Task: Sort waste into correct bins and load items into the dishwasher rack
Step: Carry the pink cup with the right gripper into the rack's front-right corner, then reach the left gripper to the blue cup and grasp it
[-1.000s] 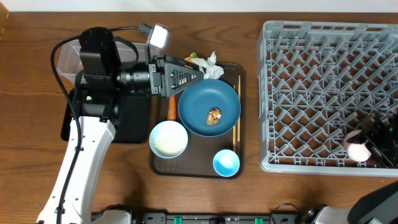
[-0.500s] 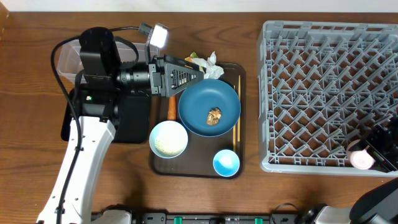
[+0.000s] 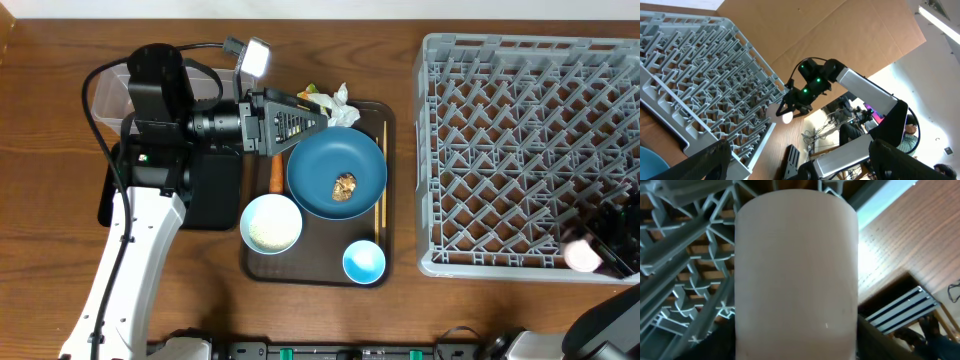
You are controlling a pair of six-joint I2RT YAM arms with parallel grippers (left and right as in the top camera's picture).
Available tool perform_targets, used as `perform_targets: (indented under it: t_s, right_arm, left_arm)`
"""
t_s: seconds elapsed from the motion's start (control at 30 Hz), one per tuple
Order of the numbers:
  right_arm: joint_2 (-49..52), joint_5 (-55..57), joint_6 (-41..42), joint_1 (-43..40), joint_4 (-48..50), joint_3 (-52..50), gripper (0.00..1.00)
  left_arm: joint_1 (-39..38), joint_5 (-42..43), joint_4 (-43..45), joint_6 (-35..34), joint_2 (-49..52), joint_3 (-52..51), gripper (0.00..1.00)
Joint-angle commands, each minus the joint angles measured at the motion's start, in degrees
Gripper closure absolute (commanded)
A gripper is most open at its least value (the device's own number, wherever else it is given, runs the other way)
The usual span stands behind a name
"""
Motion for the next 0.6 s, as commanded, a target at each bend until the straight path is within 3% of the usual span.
perform_targets:
  t_s: [0.0, 0.33, 0.57]
  right_arm:
    - [0.37, -2.21, 0.68, -0.37, 1.2, -0.7, 0.2]
    - [-0.28, -7.34, -0.85, -0.35, 1.38, 0.83, 0.09]
    - [-8.11, -27.41, -10.14, 0.72, 1.22, 3.74, 0.11]
  left_arm:
    - [0.28, 0.72, 0.17, 0.13, -0.22, 0.61, 0.11]
    - [0.28, 0.74, 0.2, 0.13, -0.22, 0.57, 0.11]
    - [-0.5, -0.61, -0.66, 0.2, -0.22, 0.57, 0.13]
